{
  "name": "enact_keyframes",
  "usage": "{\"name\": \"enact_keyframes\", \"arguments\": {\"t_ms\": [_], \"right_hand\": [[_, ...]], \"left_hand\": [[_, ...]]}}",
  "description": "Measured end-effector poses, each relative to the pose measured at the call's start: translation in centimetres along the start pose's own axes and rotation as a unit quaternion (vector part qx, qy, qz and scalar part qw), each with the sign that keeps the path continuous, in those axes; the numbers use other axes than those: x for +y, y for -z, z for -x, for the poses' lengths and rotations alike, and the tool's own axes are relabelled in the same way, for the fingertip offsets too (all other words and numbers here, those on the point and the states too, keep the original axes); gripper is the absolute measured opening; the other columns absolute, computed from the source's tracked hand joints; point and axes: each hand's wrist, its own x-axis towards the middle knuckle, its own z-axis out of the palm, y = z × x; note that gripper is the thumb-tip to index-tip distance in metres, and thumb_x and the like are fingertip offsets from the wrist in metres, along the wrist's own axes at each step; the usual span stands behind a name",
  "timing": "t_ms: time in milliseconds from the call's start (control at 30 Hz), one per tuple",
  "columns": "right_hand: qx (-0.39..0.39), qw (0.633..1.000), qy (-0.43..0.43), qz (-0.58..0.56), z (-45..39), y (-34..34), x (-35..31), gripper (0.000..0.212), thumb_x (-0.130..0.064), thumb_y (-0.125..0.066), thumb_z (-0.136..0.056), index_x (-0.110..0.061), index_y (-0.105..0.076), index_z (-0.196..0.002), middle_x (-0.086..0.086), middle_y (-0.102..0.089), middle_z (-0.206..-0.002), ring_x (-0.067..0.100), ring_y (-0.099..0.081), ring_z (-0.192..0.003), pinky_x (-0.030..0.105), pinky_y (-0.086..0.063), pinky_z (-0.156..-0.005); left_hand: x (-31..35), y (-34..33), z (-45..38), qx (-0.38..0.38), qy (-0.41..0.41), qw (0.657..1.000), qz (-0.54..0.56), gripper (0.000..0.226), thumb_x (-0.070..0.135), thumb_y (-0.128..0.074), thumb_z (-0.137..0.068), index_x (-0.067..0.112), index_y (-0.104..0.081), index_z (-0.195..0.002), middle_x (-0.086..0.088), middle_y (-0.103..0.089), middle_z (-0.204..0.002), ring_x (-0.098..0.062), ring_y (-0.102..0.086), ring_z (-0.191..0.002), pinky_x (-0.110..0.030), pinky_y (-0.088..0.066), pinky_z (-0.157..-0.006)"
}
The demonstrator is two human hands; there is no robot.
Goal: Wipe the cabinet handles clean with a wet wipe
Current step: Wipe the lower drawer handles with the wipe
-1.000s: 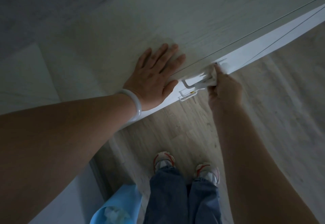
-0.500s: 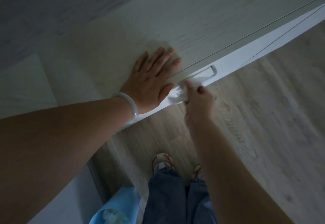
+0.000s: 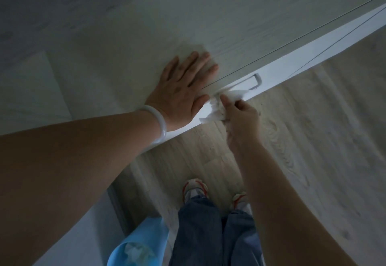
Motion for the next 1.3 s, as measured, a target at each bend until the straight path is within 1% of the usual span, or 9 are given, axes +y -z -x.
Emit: {"name": "enact_keyframes", "arguments": {"t_ms": [233, 367, 467, 667, 767, 900, 1033, 1133, 1300], "right_hand": [[0.075, 0.986, 0.026, -0.146, -2.6, 1.9, -4.6, 0.013, -0.002, -0.067, -0.087, -0.003, -0.066, -0.074, 0.008, -0.069, -0.073, 0.015, -0.068, -0.067, 0.031, -0.057, -0.071], [0.033, 0.999, 0.009, -0.017, -0.1, 0.0, -1.0, 0.015, -0.013, -0.073, -0.083, -0.01, -0.071, -0.069, 0.004, -0.071, -0.071, 0.02, -0.067, -0.073, 0.041, -0.055, -0.078], [0.002, 1.0, 0.0, 0.008, 0.5, 0.4, -1.2, 0.009, -0.012, -0.072, -0.084, -0.013, -0.072, -0.075, 0.003, -0.074, -0.077, 0.022, -0.071, -0.08, 0.036, -0.058, -0.08], [0.091, 0.977, 0.015, -0.19, -3.3, 2.2, -5.0, 0.009, 0.0, -0.07, -0.084, -0.001, -0.064, -0.091, 0.011, -0.069, -0.087, 0.013, -0.068, -0.069, 0.025, -0.055, -0.062], [0.061, 0.995, 0.012, -0.082, -1.1, 0.5, -1.9, 0.009, -0.007, -0.07, -0.086, -0.008, -0.068, -0.077, 0.005, -0.069, -0.074, 0.015, -0.065, -0.068, 0.03, -0.056, -0.068], [-0.002, 1.0, -0.011, -0.023, 1.4, -0.5, 0.4, 0.008, -0.004, -0.071, -0.082, -0.011, -0.071, -0.078, 0.007, -0.073, -0.081, 0.023, -0.07, -0.078, 0.04, -0.059, -0.081], [-0.055, 0.998, -0.02, 0.002, 0.6, 1.2, -1.8, 0.012, 0.001, -0.072, -0.08, -0.006, -0.07, -0.089, 0.014, -0.072, -0.09, 0.019, -0.067, -0.072, 0.022, -0.057, -0.066], [-0.039, 0.995, -0.035, -0.089, -0.1, 2.7, -3.4, 0.008, 0.001, -0.068, -0.083, -0.002, -0.067, -0.09, 0.01, -0.074, -0.082, 0.019, -0.069, -0.077, 0.029, -0.057, -0.08], [-0.002, 0.984, -0.025, -0.177, -1.7, 3.3, -4.7, 0.012, 0.0, -0.065, -0.088, -0.009, -0.062, -0.079, 0.004, -0.07, -0.073, 0.012, -0.068, -0.07, 0.022, -0.057, -0.07]], "left_hand": [[0.0, 0.0, 0.1, 0.005, -0.007, 1.0, 0.005, 0.06, 0.043, -0.026, -0.099, 0.024, -0.02, -0.156, -0.004, -0.015, -0.163, -0.026, -0.016, -0.15, -0.05, -0.016, -0.119], [0.0, 0.0, 0.0, 0.006, -0.003, 1.0, 0.003, 0.061, 0.044, -0.025, -0.099, 0.024, -0.019, -0.156, -0.003, -0.014, -0.164, -0.025, -0.016, -0.15, -0.05, -0.016, -0.119], [0.0, -0.1, 0.0, 0.005, -0.004, 1.0, 0.005, 0.061, 0.044, -0.027, -0.098, 0.025, -0.019, -0.156, -0.003, -0.014, -0.164, -0.025, -0.015, -0.15, -0.05, -0.016, -0.119], [-0.1, -0.1, 0.0, 0.005, -0.01, 1.0, 0.006, 0.06, 0.043, -0.025, -0.099, 0.023, -0.021, -0.155, -0.005, -0.015, -0.163, -0.026, -0.016, -0.15, -0.05, -0.016, -0.119], [0.0, -0.1, 0.0, 0.007, -0.008, 1.0, 0.003, 0.06, 0.043, -0.024, -0.099, 0.023, -0.021, -0.155, -0.004, -0.015, -0.163, -0.026, -0.017, -0.15, -0.049, -0.015, -0.119], [0.1, -0.1, 0.0, -0.003, -0.005, 1.0, -0.004, 0.061, 0.044, -0.022, -0.098, 0.024, -0.019, -0.156, -0.003, -0.012, -0.164, -0.025, -0.015, -0.15, -0.049, -0.014, -0.12], [0.1, -0.1, 0.0, 0.001, -0.008, 1.0, -0.001, 0.061, 0.044, -0.022, -0.098, 0.024, -0.017, -0.156, -0.003, -0.012, -0.164, -0.025, -0.014, -0.15, -0.049, -0.014, -0.12], [0.0, -0.3, 0.1, 0.01, -0.009, 1.0, -0.005, 0.06, 0.043, -0.025, -0.099, 0.023, -0.018, -0.156, -0.005, -0.014, -0.164, -0.026, -0.016, -0.15, -0.049, -0.015, -0.12], [-0.1, -0.2, 0.0, 0.016, -0.01, 1.0, -0.011, 0.059, 0.043, -0.023, -0.101, 0.02, -0.022, -0.155, -0.007, -0.018, -0.163, -0.027, -0.019, -0.149, -0.051, -0.018, -0.118]]}}
